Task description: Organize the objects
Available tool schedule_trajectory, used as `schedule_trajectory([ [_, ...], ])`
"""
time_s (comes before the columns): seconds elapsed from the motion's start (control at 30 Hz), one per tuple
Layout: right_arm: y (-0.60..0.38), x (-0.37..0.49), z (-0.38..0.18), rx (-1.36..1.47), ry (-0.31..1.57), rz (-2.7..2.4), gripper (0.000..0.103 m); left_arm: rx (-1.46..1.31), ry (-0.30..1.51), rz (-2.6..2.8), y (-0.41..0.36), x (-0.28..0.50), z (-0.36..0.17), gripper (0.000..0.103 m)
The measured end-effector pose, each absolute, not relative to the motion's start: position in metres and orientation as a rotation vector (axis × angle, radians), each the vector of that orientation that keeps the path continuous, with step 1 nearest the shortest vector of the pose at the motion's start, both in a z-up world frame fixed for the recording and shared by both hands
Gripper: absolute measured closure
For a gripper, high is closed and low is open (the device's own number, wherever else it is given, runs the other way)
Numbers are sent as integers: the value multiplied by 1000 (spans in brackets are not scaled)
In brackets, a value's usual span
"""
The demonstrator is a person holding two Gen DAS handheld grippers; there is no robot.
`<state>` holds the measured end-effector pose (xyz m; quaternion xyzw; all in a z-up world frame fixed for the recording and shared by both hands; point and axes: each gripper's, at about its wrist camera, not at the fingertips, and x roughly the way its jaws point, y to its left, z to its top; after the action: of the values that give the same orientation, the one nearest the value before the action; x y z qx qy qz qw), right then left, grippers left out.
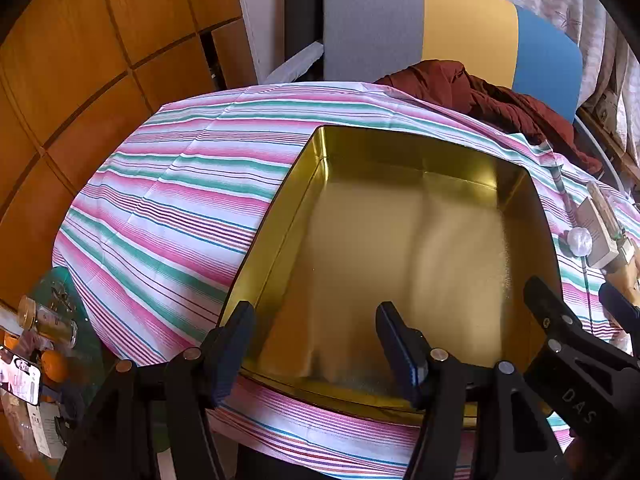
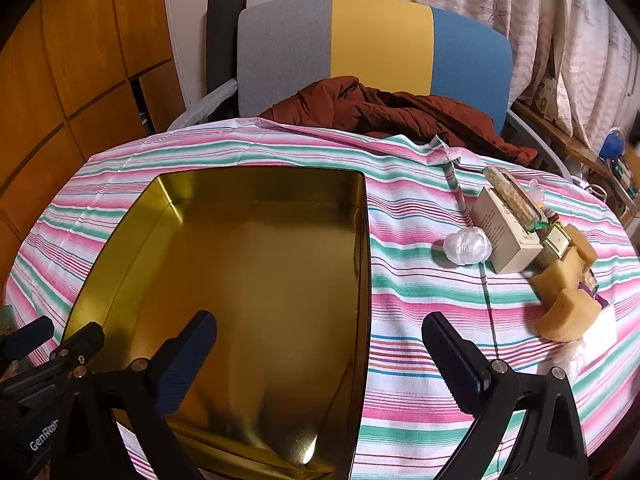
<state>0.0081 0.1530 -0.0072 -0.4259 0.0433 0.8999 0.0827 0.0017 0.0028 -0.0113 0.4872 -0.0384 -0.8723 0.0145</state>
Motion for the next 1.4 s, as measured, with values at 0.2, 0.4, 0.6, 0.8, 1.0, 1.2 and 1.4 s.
schedule_trajectory([
  [0.2,154,8,-8,-1277,127,2684,0,1511,-131,-2716,5,1,-11,39],
  [0.4,163,13,-2,-1225,126,2694,0,1538,-124,-2717,9,0,-12,39],
  [0.6,190,24,8,-1104,142,2715,0,1641,-84,-2762,25,-1,-17,39],
  [0.8,227,34,2,-1143,195,2703,0,1766,-59,-2863,52,4,-19,39],
  [1.0,276,65,2,-1032,265,2616,0,1848,-255,-2960,97,16,-19,39],
  [1.2,338,100,-10,-959,308,2481,0,1989,-316,-3093,137,29,-17,39],
  [1.4,410,144,-34,-929,490,2300,0,2330,-77,-3103,169,33,-24,39],
])
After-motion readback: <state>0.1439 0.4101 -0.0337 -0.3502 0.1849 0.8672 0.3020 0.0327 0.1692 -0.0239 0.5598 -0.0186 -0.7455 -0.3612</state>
